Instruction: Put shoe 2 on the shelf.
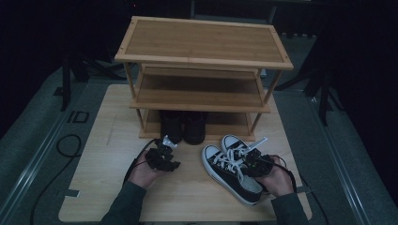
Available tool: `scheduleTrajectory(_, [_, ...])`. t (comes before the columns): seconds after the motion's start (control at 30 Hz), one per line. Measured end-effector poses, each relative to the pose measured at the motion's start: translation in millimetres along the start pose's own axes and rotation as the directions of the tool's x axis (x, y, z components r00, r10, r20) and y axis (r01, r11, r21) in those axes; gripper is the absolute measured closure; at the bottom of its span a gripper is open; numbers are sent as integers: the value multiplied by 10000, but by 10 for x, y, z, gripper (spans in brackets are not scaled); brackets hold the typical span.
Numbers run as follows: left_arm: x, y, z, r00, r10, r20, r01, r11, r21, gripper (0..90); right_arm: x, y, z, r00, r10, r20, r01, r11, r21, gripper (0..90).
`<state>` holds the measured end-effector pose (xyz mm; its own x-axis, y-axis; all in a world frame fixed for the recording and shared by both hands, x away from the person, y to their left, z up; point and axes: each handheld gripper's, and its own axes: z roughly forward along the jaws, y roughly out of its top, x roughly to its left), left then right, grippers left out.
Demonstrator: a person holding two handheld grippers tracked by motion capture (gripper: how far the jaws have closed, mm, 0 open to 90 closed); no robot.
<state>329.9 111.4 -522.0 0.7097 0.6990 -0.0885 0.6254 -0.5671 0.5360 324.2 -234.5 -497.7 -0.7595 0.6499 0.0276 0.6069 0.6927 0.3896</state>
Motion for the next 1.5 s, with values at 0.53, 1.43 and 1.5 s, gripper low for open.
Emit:
scheduleTrajectory(0.53, [35,-17,-23,9998,-203,-37,203,9997,-154,554,-141,-8,-50,9897,-1372,-411,1360,9902,-310,856])
scheduleTrajectory(1.43, [106,-46,-59,9989,-460,-86,457,9986,-264,554,-179,207,-455,9636,-2672,-125,2670,9636,-126,858])
scheduleTrajectory(1.5, [112,-50,-67,9989,-458,-91,455,9987,-232,553,-140,251,-489,9575,-2882,-136,2882,9576,-53,858])
